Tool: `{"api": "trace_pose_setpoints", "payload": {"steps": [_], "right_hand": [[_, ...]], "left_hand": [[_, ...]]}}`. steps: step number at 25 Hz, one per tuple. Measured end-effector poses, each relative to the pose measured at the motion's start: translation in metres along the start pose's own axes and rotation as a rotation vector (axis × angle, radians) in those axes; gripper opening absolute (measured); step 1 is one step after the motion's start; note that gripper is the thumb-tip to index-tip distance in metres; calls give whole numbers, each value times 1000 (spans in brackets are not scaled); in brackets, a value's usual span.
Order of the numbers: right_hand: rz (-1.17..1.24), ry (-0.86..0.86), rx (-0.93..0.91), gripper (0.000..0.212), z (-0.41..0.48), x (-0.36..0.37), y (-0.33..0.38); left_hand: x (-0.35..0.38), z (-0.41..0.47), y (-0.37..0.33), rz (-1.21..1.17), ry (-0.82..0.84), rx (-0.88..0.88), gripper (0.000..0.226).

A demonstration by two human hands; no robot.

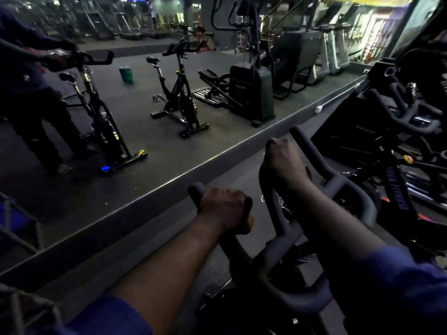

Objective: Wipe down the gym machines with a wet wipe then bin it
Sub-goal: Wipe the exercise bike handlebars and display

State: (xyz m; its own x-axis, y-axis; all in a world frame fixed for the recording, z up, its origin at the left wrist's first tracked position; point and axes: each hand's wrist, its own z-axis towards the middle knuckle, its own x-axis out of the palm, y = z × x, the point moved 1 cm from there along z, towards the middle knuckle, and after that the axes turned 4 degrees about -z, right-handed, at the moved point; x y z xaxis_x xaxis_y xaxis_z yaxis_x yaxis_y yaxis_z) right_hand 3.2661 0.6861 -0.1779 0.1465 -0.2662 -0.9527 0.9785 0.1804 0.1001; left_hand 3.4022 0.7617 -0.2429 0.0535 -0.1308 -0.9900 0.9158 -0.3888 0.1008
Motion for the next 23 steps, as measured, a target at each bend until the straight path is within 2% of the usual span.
{"api": "trace_pose_setpoints", "payload": {"steps": [4, 6, 8, 10, 12, 15, 18, 21, 23], "right_hand": [[-99, -91, 79, 18, -22, 26, -5], [-148, -52, -21, 13, -30, 41, -4], [-184, 12, -86, 17, -41, 51, -6], [-89, 11, -93, 16, -45, 36, -7], [9, -10, -21, 11, -33, 12, -11], [-12, -86, 61, 16, -6, -11, -15], [-45, 4, -31, 14, -11, -4, -3], [53, -5, -92, 13, -34, 4, -5], [95, 47, -275, 15, -48, 7, -13]], "left_hand": [[-1, 2, 0, 10, -16, 55, 32], [3, 3, 1, -11, -16, 63, 31], [6, 3, 2, -22, -16, 77, 30], [5, 3, 2, -32, -18, 97, 28], [4, 2, 4, -50, -28, 111, 25], [4, 2, 3, -67, -72, 79, 28], [9, 5, 1, -47, -67, 28, 31], [9, 7, 2, -5, -61, 12, 29], [8, 6, -2, 24, -50, 3, 28]]}}
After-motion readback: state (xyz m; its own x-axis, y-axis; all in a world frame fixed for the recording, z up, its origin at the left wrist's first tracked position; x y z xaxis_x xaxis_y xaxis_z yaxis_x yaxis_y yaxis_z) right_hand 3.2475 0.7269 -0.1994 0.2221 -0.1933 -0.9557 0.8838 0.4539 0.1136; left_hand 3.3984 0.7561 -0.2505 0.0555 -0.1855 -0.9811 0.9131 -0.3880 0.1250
